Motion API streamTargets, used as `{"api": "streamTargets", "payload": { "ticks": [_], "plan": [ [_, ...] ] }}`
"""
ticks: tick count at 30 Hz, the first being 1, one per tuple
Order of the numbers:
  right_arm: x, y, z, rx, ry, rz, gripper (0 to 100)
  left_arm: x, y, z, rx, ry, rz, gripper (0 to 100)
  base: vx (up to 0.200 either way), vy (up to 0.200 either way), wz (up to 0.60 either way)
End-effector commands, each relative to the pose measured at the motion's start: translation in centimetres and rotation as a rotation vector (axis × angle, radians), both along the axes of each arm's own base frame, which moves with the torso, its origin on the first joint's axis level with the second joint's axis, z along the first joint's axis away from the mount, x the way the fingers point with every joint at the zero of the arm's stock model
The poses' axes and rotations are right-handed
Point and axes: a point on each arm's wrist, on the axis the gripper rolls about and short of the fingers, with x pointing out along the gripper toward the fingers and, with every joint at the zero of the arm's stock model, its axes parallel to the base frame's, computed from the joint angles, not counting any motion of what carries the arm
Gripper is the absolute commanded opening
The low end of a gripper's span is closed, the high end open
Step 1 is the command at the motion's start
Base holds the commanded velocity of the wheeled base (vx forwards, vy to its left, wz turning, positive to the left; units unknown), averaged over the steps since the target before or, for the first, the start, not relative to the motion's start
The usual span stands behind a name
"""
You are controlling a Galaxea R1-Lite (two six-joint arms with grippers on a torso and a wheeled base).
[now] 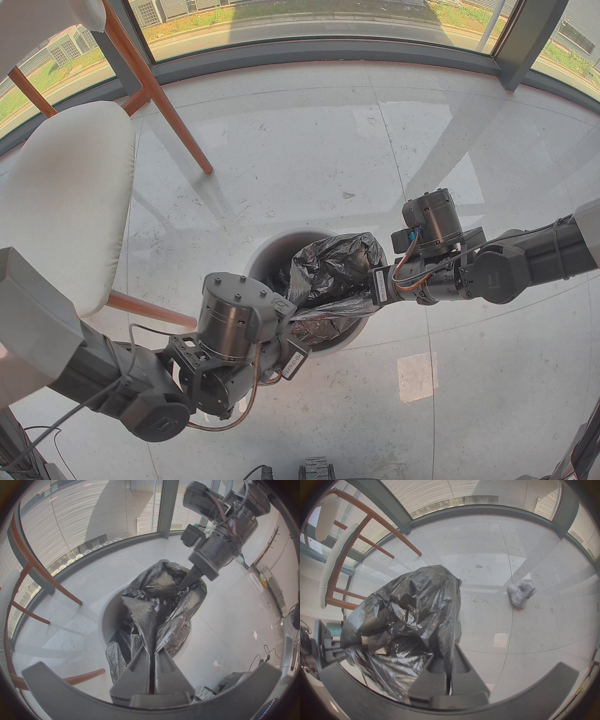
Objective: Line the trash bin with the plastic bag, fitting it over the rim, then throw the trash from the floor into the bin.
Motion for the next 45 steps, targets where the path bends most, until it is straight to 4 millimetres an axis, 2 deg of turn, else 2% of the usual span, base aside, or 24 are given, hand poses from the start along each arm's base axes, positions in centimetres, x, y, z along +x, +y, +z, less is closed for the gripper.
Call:
{"api": "streamTargets", "payload": {
  "ticks": [1, 10, 15, 16, 20, 26, 32, 36, 40, 41, 43, 44, 45],
  "plan": [
    [0.2, -0.1, 0.5, 0.010, -0.016, -0.004, 0, -0.4, -2.1, -1.3, 0.013, 0.023, -0.041, 0, 0.000, 0.000, 0.00],
    [0.1, -0.2, 2.1, 0.055, -0.041, 0.021, 0, 0.1, -3.7, -1.6, 0.002, 0.018, -0.056, 0, 0.000, 0.000, 0.00],
    [-0.3, -0.6, 1.4, 0.048, -0.015, 0.031, 0, -0.4, -4.1, -1.8, 0.002, 0.021, -0.070, 0, 0.000, 0.000, 0.00],
    [-0.3, -0.7, 1.3, 0.045, -0.011, 0.030, 0, -0.4, -4.1, -1.8, -0.002, 0.021, -0.070, 100, 0.000, 0.000, 0.00],
    [-0.6, -0.9, 0.9, 0.035, 0.004, 0.028, 0, 0.1, -4.4, -2.2, -0.024, 0.036, -0.053, 100, 0.000, 0.000, 0.00],
    [-1.1, -1.2, 1.4, 0.043, -0.002, 0.027, 0, 1.1, -4.6, -2.4, -0.071, 0.057, -0.012, 100, 0.000, 0.000, 0.00],
    [-1.5, -1.8, 1.2, 0.036, 0.010, 0.016, 0, 2.3, -5.2, -1.0, -0.148, 0.050, 0.023, 100, 0.000, 0.000, 0.00],
    [-1.9, -2.0, 1.3, 0.035, 0.014, 0.018, 0, 2.3, -5.3, -0.5, -0.198, 0.066, 0.051, 100, 0.000, 0.000, 0.00],
    [-2.0, -2.3, 1.1, 0.031, 0.021, 0.013, 0, 0.8, -5.3, -0.2, -0.210, 0.078, 0.047, 100, 0.000, 0.000, 0.00],
    [-1.9, -2.5, 1.1, 0.029, 0.019, 0.009, 0, -0.6, -5.2, -0.3, -0.195, 0.092, 0.021, 100, 0.000, 0.000, 0.00],
    [-1.8, -2.5, 1.2, 0.030, 0.017, 0.006, 0, -2.1, -5.1, -1.4, -0.157, 0.123, -0.005, 100, 0.000, 0.000, 0.00],
    [-1.8, -2.5, 1.2, 0.030, 0.017, 0.006, 0, -2.2, -5.1, -1.5, -0.153, 0.126, -0.007, 100, 0.000, 0.000, 0.00],
    [-1.8, -2.5, 1.2, 0.030, 0.017, 0.006, 0, -3.6, -5.1, -1.9, -0.131, 0.142, -0.037, 100, 0.000, 0.000, 0.00]
  ]
}}
